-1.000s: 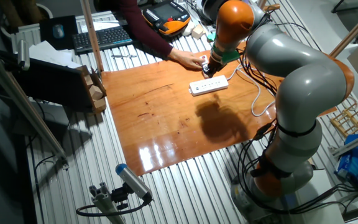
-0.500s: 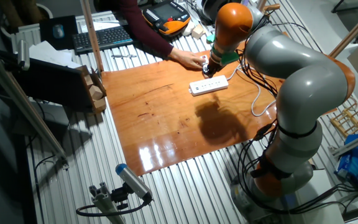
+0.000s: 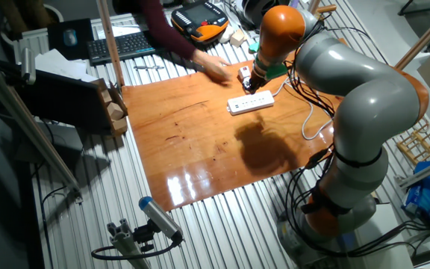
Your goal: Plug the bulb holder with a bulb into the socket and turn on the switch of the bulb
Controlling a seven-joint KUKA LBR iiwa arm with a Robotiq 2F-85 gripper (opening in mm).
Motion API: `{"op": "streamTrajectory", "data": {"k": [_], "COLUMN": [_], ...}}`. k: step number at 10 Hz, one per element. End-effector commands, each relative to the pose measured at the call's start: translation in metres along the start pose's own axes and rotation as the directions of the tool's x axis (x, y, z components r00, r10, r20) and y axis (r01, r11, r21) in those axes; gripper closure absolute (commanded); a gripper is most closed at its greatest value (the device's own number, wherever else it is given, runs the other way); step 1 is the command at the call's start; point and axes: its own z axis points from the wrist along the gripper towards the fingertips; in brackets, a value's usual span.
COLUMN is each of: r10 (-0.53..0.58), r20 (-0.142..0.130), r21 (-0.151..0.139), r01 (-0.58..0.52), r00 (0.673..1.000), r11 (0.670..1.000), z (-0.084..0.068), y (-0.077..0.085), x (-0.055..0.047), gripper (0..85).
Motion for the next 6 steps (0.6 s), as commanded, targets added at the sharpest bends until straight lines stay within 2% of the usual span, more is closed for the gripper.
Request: {"op": "streamTrajectory", "data": {"k": [1, 2, 3, 4, 5, 6], "r10": [0.004, 0.037, 0.055, 0.076, 0.065, 0.063], "r20": [0.023, 0.03, -0.004, -0.009, 0.009, 0.002], "r21": [0.027, 0.018, 0.038, 0.065, 0.06, 0.021], "r01": [-0.004, -0.038, -0.055, -0.076, -0.066, -0.063], "r00": [1.0, 0.999, 0.998, 0.997, 0.998, 0.998], "r11": [1.0, 0.999, 0.998, 0.995, 0.996, 0.998], "z": [0.003, 0.006, 0.012, 0.018, 0.02, 0.018], "y": [0.001, 0.001, -0.002, 0.001, 0.001, 0.0], "x": [0.001, 0.001, 0.0, 0.002, 0.002, 0.001], "gripper": [85.0, 85.0, 85.0, 85.0, 85.0, 85.0]}}
